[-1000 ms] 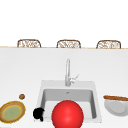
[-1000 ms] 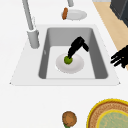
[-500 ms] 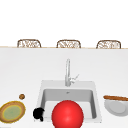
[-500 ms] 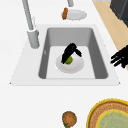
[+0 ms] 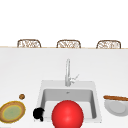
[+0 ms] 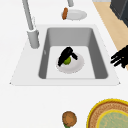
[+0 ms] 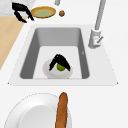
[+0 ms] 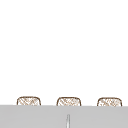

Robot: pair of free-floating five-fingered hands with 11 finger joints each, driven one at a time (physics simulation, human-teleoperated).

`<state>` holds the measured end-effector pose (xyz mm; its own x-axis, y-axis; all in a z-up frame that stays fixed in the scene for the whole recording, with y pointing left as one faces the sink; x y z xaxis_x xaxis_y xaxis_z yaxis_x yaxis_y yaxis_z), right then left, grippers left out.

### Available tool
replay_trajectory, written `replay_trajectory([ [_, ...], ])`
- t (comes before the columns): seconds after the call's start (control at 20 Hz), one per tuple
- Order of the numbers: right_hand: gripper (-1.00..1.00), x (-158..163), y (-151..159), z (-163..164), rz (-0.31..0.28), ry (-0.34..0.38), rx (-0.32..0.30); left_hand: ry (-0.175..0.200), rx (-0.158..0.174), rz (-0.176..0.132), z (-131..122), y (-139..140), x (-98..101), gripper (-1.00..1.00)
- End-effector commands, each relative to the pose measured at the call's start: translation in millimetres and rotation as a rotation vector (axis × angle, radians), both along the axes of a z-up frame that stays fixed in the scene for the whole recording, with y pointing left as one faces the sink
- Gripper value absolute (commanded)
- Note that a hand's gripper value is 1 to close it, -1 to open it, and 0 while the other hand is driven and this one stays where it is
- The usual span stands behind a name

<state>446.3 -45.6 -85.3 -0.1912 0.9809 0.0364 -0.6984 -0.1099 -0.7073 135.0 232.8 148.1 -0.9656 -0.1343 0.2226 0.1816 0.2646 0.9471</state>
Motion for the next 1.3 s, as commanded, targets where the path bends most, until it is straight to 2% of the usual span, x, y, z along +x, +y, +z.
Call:
replay_trajectory([
  [0.0, -1.00, 0.1, 0.0, -23.6, 0.021, -0.034, -0.018, 0.000, 0.000, 0.000, 0.0, 0.0, 0.0, 0.00],
  [0.05, -1.00, -1.2, -0.3, -22.5, 0.020, -0.035, -0.021, 0.000, 0.000, 0.000, 0.0, 0.0, 0.0, 0.00],
  [0.1, 1.00, -1.5, 2.4, -22.1, 0.017, -0.041, -0.033, 0.000, 0.000, 0.000, 0.0, 0.0, 0.0, 0.00],
  [0.15, 1.00, -1.5, 6.6, -19.3, 0.020, -0.065, -0.051, 0.000, 0.000, 0.000, 0.0, 0.0, 0.0, 0.00],
  [0.35, 1.00, -1.3, 4.2, -9.0, 0.018, -0.225, -0.009, 0.000, 0.000, 0.000, 0.0, 0.0, 0.0, 0.00],
  [0.4, 1.00, -1.2, 7.2, -6.9, 0.002, -0.270, -0.008, 0.000, 0.000, 0.000, 0.0, 0.0, 0.0, 0.00],
  [0.45, 1.00, -2.7, 6.4, -5.3, 0.037, -0.276, -0.011, 0.000, 0.000, 0.000, 0.0, 0.0, 0.0, 0.00],
  [0.5, 1.00, -4.5, 6.2, -2.1, 0.020, -0.332, 0.010, 0.000, 0.000, 0.000, 0.0, 0.0, 0.0, 0.00],
  [0.55, 1.00, 2.9, 2.7, 1.9, 0.018, -0.351, 0.025, 0.000, 0.000, 0.000, 0.0, 0.0, 0.0, 0.00],
  [0.65, 1.00, 2.6, -2.5, 27.4, -0.015, -0.326, 0.066, 0.000, 0.000, 0.000, 0.0, 0.0, 0.0, 0.00],
  [0.9, 1.00, -9.3, -16.8, 61.9, -0.053, -0.322, 0.044, 0.000, 0.000, 0.000, 0.0, 0.0, 0.0, 0.00],
  [1.05, 1.00, -12.1, -27.8, 85.5, -0.043, -0.316, 0.032, 0.000, 0.000, 0.000, 0.0, 0.0, 0.0, 0.00],
  [1.15, 1.00, -19.8, -41.5, 101.5, 0.009, -0.340, 0.050, 0.000, 0.000, 0.000, 0.0, 0.0, 0.0, 0.00],
  [1.25, 1.00, -25.0, -49.6, 118.0, 0.008, -0.340, 0.060, 0.000, 0.000, 0.000, 0.0, 0.0, 0.0, 0.00],
])
